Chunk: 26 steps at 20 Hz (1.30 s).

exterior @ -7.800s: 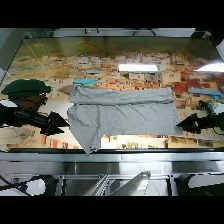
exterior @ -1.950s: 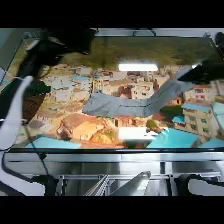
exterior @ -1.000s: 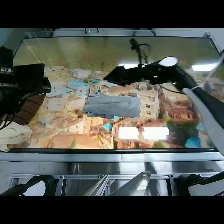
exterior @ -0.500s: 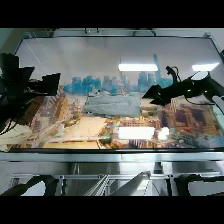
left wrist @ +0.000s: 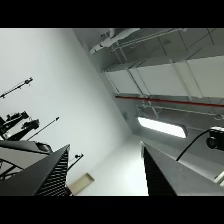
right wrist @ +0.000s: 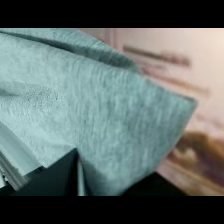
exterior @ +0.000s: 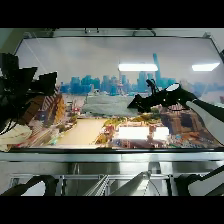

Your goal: Fold the shirts.

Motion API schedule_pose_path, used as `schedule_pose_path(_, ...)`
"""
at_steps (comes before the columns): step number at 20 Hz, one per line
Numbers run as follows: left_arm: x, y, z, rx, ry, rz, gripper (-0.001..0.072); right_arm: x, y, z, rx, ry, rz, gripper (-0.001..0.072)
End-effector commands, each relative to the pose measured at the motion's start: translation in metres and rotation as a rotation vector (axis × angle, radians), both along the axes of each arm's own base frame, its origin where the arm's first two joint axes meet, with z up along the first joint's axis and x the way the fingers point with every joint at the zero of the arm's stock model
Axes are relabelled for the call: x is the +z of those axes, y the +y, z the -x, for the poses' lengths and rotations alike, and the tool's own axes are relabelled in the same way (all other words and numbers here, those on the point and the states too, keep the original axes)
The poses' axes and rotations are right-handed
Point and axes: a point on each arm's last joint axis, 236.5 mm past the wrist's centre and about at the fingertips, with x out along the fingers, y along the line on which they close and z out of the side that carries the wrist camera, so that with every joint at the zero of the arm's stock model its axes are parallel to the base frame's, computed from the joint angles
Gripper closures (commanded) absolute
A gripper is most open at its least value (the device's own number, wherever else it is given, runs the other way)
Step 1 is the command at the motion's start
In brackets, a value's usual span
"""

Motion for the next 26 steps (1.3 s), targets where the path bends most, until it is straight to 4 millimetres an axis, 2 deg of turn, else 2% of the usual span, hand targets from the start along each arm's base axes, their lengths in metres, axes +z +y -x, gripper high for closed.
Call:
schedule_pose_path(1,0.0,0.0,0.002,-0.006,-0.003,0.001,0.0218,0.039,0.039,-0.021,-0.029,-0.084,-0.176,0.065)
schedule_pose_path(2,0.0,0.0,0.002,-0.007,-0.002,0.001,0.0219,0.056,0.04,-0.026,-0.01,-0.119,-0.193,0.0695)
schedule_pose_path(4,0.0,0.0,0.001,-0.007,0.0,0.001,0.0236,0.102,0.022,-0.049,-0.025,-0.224,-0.2,0.0696)
schedule_pose_path(6,0.0,0.0,0.001,-0.007,0.0,0.001,0.0564,0.159,-0.033,-0.084,-0.121,-0.343,-0.142,0.0696)
schedule_pose_path(7,0.0,0.0,0.001,-0.006,0.0,0.0,0.0634,0.186,-0.075,-0.099,-0.192,-0.4,-0.079,0.0696)
schedule_pose_path(9,0.0,0.0,0.001,-0.005,-0.002,0.0,0.0663,0.229,-0.174,-0.112,-0.383,-0.453,0.061,0.0697)
schedule_pose_path(10,0.0,-0.001,0.001,0.0,-0.01,-0.003,0.0693,0.247,-0.221,-0.108,-0.481,-0.467,0.109,0.0697)
schedule_pose_path(12,-0.002,-0.001,0.002,0.008,-0.026,-0.011,0.0689,0.269,-0.311,-0.081,-0.659,-0.465,0.206,0.0697)
schedule_pose_path(13,-0.002,-0.002,0.002,0.008,-0.029,-0.014,0.0689,0.269,-0.352,-0.058,-0.731,-0.427,0.283,0.0697)
schedule_pose_path(14,-0.005,-0.004,0.003,0.002,-0.027,-0.027,0.069,0.26,-0.389,-0.03,-0.794,-0.36,0.381,0.0698)
schedule_pose_path(16,-0.015,-0.01,0.007,-0.024,-0.019,-0.074,0.0689,0.226,-0.466,0.049,-0.938,-0.111,0.64,0.0698)
schedule_pose_path(17,-0.02,-0.013,0.009,-0.038,-0.014,-0.1,0.0689,0.208,-0.498,0.098,-1.022,0.048,0.757,0.0698)
schedule_pose_path(18,-0.023,-0.015,0.011,-0.047,-0.012,-0.113,0.069,0.193,-0.52,0.14,-1.085,0.181,0.839,0.0697)
schedule_pose_path(19,-0.025,-0.018,0.013,-0.059,-0.01,-0.123,0.069,0.174,-0.531,0.18,-1.121,0.316,0.88,0.0698)
schedule_pose_path(20,-0.025,-0.02,0.014,-0.066,-0.01,-0.123,0.069,0.155,-0.536,0.21,-1.131,0.416,0.893,0.0697)
schedule_pose_path(22,-0.026,-0.026,0.015,-0.077,-0.006,-0.127,0.069,0.118,-0.539,0.255,-1.146,0.558,0.901,0.0698)
schedule_pose_path(24,-0.027,-0.033,0.017,-0.093,-0.003,-0.131,0.069,0.089,-0.541,0.279,-1.156,0.62,0.904,0.0697)
schedule_pose_path(26,-0.028,-0.04,0.019,-0.108,0.001,-0.135,0.069,0.067,-0.536,0.287,-1.114,0.657,0.887,0.0697)
